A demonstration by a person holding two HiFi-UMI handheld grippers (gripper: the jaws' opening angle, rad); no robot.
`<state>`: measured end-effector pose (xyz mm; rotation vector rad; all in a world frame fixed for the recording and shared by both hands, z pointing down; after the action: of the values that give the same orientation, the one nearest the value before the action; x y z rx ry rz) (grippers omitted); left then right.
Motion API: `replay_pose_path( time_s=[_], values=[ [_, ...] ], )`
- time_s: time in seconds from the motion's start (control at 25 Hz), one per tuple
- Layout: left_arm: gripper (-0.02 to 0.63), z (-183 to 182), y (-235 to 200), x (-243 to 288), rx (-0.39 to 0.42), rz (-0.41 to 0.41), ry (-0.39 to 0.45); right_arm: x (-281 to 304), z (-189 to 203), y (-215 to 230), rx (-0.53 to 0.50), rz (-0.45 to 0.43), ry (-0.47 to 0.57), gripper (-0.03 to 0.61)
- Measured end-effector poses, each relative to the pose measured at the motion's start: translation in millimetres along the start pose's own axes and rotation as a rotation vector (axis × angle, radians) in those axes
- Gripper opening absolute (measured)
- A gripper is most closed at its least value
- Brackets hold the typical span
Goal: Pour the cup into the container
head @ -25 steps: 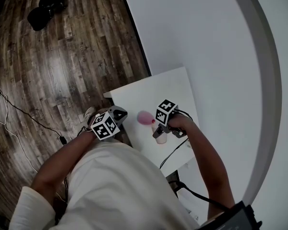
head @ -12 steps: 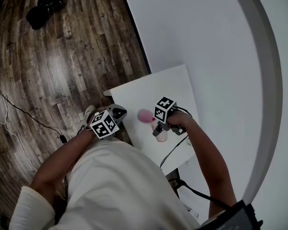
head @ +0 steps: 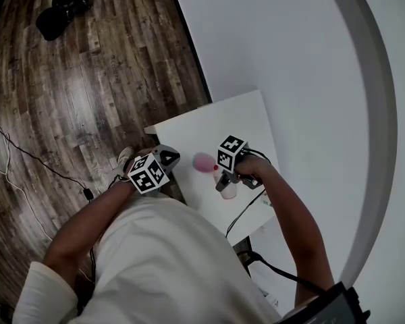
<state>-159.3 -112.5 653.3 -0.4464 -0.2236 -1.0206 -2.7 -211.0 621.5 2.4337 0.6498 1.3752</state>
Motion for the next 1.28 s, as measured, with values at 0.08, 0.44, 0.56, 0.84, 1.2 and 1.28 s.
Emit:
replay_pose_path(
  time_s=[0.08,0.44,0.56,0.84,1.2,1.28],
  values=[
    [0.011,0,1,0,-0.001,0.001,0.002,0,-1,-1,-0.006,0.005,-0.008,0.382],
    [0.011,6,4,1,-0.010,-0.002,0.000,2,-4,2,-0.037,0.052,-0.087,0.382],
    [0.011,7,4,1,-0.012,-0.004,0.000,4,-5,5,-0.039,0.060,-0.109,0.382],
    [0.011,9,3,-6,-0.022,-0.007,0.004,5,-10,5,-0.038,0.074,-0.162,0.382],
    [0.011,11,4,-9,-0.024,-0.008,-0.001,11,-12,9,-0.041,0.093,-0.217,0.382],
    [0.011,10,2,-9,-0.025,-0.007,-0.003,11,-13,10,-0.040,0.094,-0.222,0.382]
  ],
)
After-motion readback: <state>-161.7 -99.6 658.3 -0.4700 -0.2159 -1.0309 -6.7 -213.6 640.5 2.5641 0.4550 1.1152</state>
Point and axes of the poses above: the fingertips, and each gripper's own axes: x forward along the fingers, y to its right, z out of its underside, the point moved 4 cm from there along -x, backward along the fingers, and after that the axes turned 9 degrees about y, right-handed, at the moved point
